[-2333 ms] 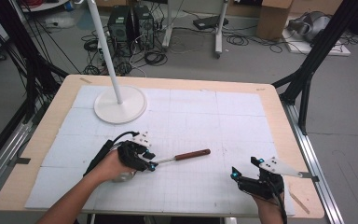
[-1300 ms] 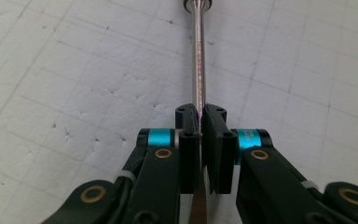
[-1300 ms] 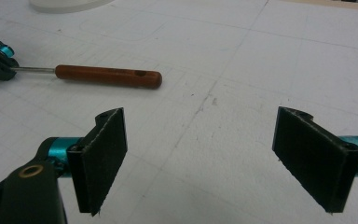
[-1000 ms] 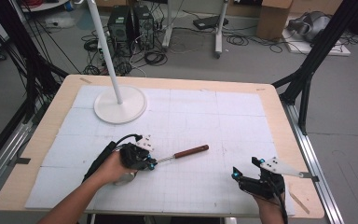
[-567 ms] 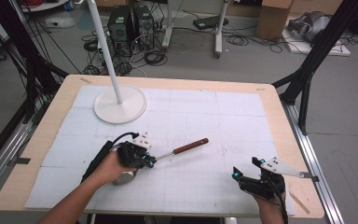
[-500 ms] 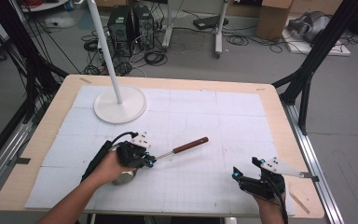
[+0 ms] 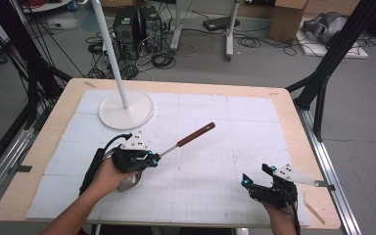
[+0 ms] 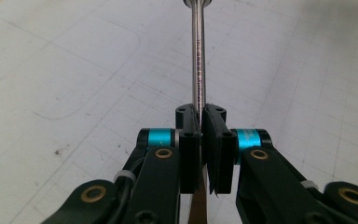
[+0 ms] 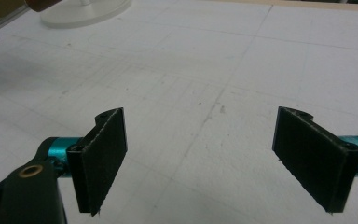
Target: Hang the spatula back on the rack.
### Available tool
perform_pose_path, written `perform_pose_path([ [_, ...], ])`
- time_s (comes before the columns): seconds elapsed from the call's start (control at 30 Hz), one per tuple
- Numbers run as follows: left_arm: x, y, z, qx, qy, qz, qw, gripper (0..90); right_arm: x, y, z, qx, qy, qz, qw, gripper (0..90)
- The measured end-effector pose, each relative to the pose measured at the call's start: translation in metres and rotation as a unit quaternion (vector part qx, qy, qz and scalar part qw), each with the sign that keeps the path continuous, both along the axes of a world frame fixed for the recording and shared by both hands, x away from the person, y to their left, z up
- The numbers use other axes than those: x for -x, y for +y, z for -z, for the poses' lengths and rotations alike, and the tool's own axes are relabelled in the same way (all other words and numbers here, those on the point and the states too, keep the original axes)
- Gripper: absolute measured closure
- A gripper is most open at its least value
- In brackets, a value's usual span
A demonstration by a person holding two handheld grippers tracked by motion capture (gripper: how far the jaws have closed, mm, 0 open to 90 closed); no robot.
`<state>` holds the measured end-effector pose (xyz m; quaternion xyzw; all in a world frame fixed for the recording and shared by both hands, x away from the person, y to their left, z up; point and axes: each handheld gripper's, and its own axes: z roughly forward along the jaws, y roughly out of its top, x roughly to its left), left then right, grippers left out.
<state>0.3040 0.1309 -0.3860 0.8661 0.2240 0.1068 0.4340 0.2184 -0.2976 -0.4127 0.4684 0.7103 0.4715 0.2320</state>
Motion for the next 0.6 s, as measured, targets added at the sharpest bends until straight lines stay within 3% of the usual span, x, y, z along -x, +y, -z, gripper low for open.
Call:
perform_pose_path([
  [0.23,0.016,0.010,-0.002,0.046,-0.025,-0.027,0.9983,84.2,-0.004,0.014,-0.008,-0.017,-0.001,-0.018,0.9997,16.3],
  [0.47,0.029,0.015,-0.010,0.085,-0.053,-0.054,0.9936,84.2,-0.013,0.044,-0.031,-0.026,-0.023,-0.059,0.9976,16.4],
  [0.6,0.032,0.014,-0.012,0.102,-0.058,-0.059,0.9914,84.2,-0.024,0.062,-0.045,-0.026,-0.029,-0.082,0.9958,16.4],
])
